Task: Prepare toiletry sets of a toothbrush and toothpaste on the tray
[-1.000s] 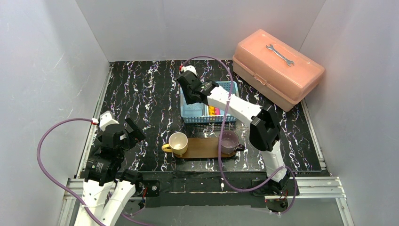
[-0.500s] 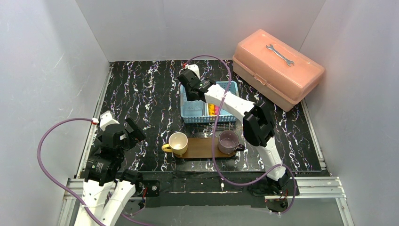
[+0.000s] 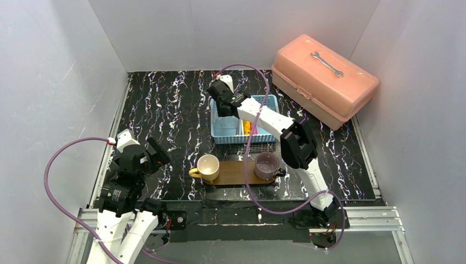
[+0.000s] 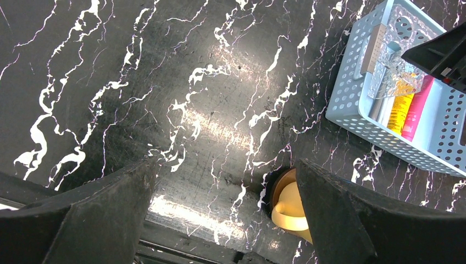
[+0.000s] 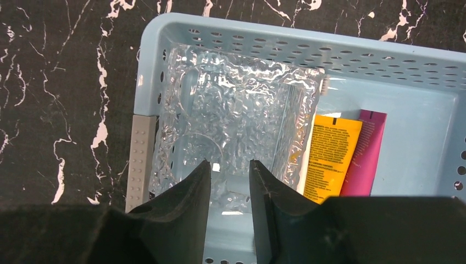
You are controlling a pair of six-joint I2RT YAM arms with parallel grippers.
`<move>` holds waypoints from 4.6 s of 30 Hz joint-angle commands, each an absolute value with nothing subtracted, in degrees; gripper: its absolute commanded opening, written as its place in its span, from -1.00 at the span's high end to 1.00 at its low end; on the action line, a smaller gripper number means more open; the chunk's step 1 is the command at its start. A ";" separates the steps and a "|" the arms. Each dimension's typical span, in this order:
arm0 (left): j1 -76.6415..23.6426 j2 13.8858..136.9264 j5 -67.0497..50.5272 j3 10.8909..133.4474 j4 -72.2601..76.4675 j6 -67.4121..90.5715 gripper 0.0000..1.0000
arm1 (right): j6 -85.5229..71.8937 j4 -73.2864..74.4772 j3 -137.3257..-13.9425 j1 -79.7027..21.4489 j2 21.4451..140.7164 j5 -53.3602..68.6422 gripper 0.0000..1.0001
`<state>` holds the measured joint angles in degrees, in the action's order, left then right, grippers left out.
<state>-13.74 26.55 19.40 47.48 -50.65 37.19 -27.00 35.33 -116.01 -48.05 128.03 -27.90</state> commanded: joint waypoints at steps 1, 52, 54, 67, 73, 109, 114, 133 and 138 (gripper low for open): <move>-13.78 26.64 19.53 47.11 -50.57 36.49 -0.97 | -28.19 32.87 -119.30 -47.72 129.55 -28.08 0.21; -13.71 27.59 19.60 47.11 -50.47 35.96 -0.97 | -14.09 35.69 -114.09 -47.37 113.43 -31.81 0.97; -13.71 27.77 19.60 47.11 -50.52 35.95 -0.97 | -12.23 35.64 -112.62 -47.37 111.34 -30.50 0.97; -13.71 28.61 17.17 46.91 -49.54 34.65 -0.97 | 4.39 34.93 -99.14 -47.38 95.79 -14.45 0.97; -13.69 29.07 16.42 47.02 -49.42 34.41 -0.97 | 13.62 34.11 -89.82 -47.37 87.78 -4.01 0.97; -13.69 28.03 11.43 46.49 -47.64 31.90 -0.97 | 47.51 44.95 -77.11 -47.46 81.72 29.62 0.97; -13.67 28.00 11.34 46.49 -47.64 31.90 -0.97 | 47.32 43.32 -74.63 -48.15 82.12 29.96 0.97; -13.69 28.21 11.35 46.49 -47.63 31.82 -0.97 | 41.02 33.73 -68.16 -52.37 84.83 24.38 0.96; -13.68 28.26 11.34 46.49 -47.55 31.82 -0.97 | 40.80 33.65 -67.95 -52.80 85.64 23.79 0.92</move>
<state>-13.74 28.29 11.33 47.18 -47.94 32.58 41.71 36.23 -67.66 -52.27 85.17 24.08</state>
